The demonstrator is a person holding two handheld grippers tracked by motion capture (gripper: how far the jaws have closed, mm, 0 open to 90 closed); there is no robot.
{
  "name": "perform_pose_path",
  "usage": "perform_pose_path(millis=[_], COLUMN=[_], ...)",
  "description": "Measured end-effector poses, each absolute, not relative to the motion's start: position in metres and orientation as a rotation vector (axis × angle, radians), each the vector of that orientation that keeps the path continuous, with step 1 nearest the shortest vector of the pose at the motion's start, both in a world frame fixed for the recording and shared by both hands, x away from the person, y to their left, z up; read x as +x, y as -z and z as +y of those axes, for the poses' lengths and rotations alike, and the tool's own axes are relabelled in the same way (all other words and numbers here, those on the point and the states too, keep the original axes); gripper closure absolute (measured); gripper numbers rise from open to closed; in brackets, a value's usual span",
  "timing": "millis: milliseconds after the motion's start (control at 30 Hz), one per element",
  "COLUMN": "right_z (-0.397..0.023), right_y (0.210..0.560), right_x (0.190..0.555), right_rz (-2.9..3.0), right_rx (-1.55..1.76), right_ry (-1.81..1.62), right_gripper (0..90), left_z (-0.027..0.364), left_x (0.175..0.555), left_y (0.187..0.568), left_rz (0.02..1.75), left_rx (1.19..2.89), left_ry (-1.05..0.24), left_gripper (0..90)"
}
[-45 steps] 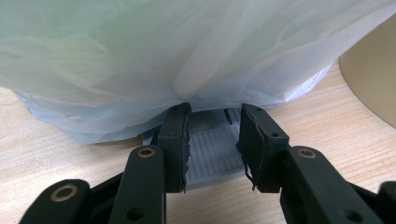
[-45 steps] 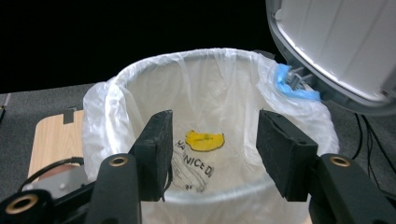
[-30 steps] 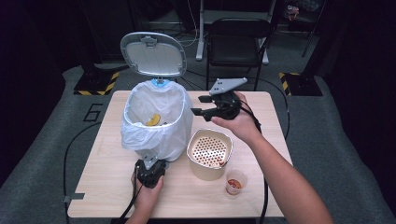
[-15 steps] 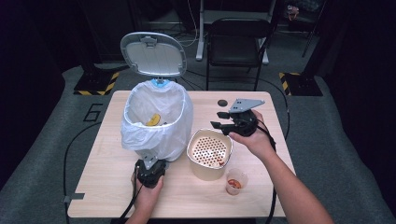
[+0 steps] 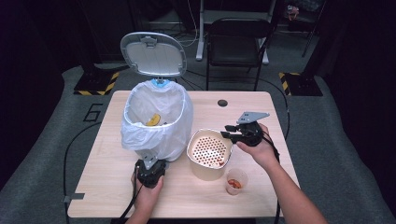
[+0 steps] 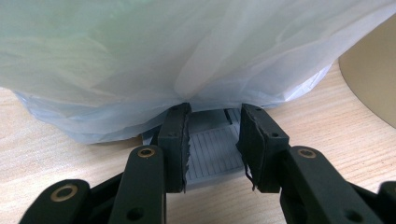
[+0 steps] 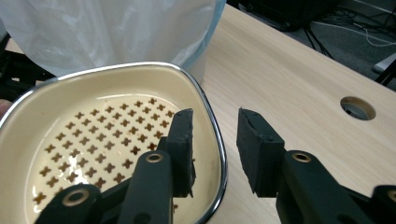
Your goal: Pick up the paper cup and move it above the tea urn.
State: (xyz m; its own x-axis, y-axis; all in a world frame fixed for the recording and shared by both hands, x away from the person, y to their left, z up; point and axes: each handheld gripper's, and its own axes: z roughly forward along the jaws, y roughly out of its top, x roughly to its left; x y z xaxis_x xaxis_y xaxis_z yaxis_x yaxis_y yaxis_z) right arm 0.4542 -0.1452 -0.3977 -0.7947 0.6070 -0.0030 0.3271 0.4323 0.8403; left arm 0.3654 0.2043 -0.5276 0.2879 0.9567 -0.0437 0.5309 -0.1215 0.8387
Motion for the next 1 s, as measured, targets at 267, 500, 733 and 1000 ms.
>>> perform_pose_path(millis=[267,500,733,1000], right_z=[-0.149,-0.153,-0.153,-0.152], right_y=[0.413,0.421,0.420,0.420], right_x=[0.457,0.458,0.459,0.458], right_rz=[2.397,2.428,2.447,2.469], right_rx=[0.826,0.830,0.811,0.767], right_ry=[-1.283,-1.306,-1.318,-1.327], right_gripper=[70.8,78.8,81.3,81.6], left_z=[0.204,0.204,0.204,0.204], left_x=[0.365,0.365,0.365,0.365], left_y=[0.528,0.528,0.528,0.527], left_rz=[1.352,1.352,1.352,1.351], left_rx=[1.767,1.766,1.766,1.774], left_ry=[-0.684,-0.684,-0.684,-0.680], left_gripper=[63.2,63.2,63.1,63.1])
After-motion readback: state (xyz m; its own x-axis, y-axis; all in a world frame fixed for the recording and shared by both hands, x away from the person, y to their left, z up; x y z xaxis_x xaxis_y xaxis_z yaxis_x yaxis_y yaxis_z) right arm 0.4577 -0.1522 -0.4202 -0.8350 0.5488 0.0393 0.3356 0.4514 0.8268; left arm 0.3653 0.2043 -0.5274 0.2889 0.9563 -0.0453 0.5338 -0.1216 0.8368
